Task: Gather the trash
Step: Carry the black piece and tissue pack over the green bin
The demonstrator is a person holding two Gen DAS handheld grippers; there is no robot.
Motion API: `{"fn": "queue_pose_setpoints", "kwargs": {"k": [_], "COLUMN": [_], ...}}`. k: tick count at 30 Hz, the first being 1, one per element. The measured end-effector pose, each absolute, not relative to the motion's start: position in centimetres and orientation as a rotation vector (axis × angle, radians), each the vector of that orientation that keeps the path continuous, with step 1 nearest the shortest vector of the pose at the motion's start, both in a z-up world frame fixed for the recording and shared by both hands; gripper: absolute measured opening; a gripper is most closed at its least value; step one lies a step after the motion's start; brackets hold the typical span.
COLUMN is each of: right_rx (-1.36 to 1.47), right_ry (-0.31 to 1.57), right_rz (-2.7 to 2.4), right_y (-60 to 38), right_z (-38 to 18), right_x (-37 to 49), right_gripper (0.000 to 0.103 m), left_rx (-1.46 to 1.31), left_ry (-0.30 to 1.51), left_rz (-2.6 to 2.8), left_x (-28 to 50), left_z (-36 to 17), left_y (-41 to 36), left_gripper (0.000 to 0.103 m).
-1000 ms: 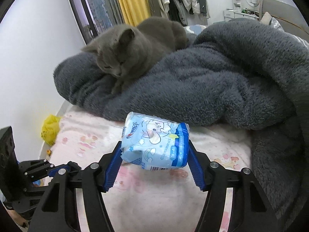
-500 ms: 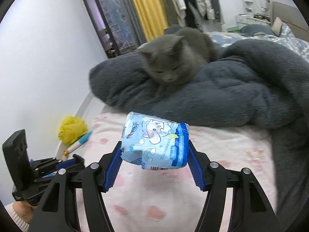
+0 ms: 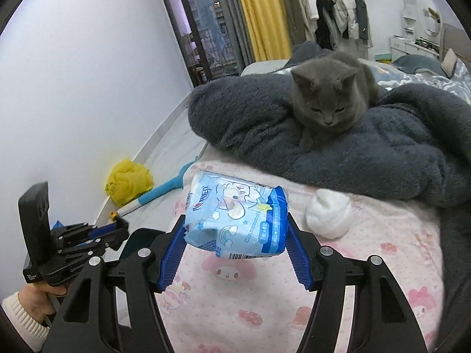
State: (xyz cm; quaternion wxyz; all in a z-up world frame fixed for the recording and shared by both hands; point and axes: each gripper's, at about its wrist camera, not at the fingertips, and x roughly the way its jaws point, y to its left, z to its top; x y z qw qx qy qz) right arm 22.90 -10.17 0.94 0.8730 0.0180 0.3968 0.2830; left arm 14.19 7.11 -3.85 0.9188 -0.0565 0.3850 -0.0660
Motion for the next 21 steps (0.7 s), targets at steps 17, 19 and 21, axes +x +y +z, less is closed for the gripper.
{"fn": "queue_pose_setpoints", "kwargs": {"k": [17,19,21], "right_rx": [-0.022,-0.041,-0.056], "right_ry": [0.892,0.903,0.915], "right_rz": [0.683,0.704,0.726], "right_y": [0.2,1.7,3.3], "right_z": [-2.1,-2.6,-3.1], "right_x": [22.6,22.2,21.9], "right_gripper": [0.065,0.065,0.065], "left_rx": [-0.177,-0.189,-0.199], "left_ry": [0.908,0.924,0.941], "left_rz": [-0.063,-0.051,-0.042], "left_x": [12.1,11.8,11.6], "left_z": [-8.7,-9.6,-10.3], "left_y": [15.6,16.6,17.4], "left_gripper": [0.019,0.019,0.019]}}
